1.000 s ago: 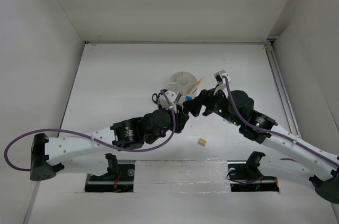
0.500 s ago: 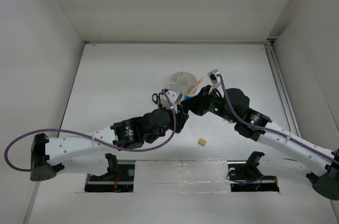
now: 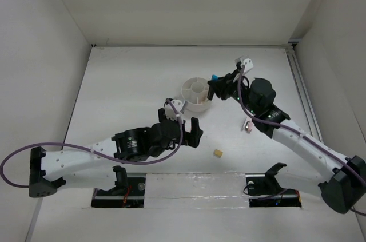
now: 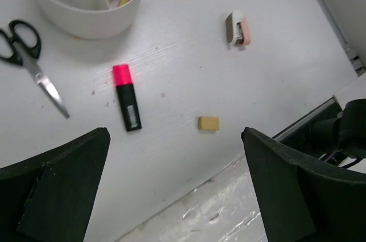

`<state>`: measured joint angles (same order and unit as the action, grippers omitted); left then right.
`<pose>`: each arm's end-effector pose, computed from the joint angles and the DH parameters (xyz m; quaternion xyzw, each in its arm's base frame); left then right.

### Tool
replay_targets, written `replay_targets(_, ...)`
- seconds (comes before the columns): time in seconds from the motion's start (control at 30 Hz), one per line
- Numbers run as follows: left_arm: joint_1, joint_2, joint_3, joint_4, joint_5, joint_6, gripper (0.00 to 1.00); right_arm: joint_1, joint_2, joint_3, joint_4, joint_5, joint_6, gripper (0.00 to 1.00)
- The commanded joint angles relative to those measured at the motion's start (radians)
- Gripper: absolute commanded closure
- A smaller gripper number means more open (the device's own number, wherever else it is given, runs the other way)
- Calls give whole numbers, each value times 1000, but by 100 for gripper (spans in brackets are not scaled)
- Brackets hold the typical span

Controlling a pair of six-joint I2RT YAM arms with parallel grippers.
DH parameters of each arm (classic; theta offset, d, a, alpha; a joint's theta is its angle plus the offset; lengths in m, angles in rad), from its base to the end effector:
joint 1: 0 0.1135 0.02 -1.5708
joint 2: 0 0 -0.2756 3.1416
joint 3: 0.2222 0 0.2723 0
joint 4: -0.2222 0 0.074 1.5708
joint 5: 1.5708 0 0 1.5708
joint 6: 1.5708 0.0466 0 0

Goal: Sort the stationery into containers
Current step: Place the pen in the storage box.

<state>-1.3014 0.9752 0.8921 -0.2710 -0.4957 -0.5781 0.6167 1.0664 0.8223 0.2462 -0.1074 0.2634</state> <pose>0.0860 -0.2283 0.3395 0.1503 0.7937 -0.3286 0.4894 0.2250 0.1656 0.3491 -0.1613 0.6877 0.3354 0.6233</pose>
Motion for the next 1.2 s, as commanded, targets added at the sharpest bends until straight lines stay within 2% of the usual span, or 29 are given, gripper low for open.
replay_targets(0.0, -2, -26, 106, -198, -81, -132, 0, -80, 104, 73, 181, -63, -166, 100)
replay_targets(0.07, -2, -26, 148, -350, -124, -192, 0, -144, 171, 122, 191, -110, -191, 100)
replay_targets(0.13, -2, -26, 163, -413, -167, -232, 0, -182, 272, 149, 256, -161, -191, 100)
replay_targets(0.17, -2, -42, 163, -425, -167, -232, 0, -219, 303, 162, 277, -242, -191, 100)
replay_targets(0.23, -2, -102, 122, -416, -167, -210, 0, -248, 389, 187, 373, -316, -168, 100)
replay_targets(0.43, -2, -292, -30, -277, -112, -169, 0, -293, 565, 294, 424, -432, -150, 100)
replay_targets(0.63, -2, -392, -39, -266, -113, -169, 0, -293, 658, 337, 424, -463, -130, 100)
replay_targets(0.8, -2, -392, -48, -266, -103, -169, 0, -293, 679, 307, 435, -453, -130, 100)
replay_targets(1.17, -2, -290, -28, -257, -103, -160, 0, -284, 721, 275, 444, -453, -130, 98)
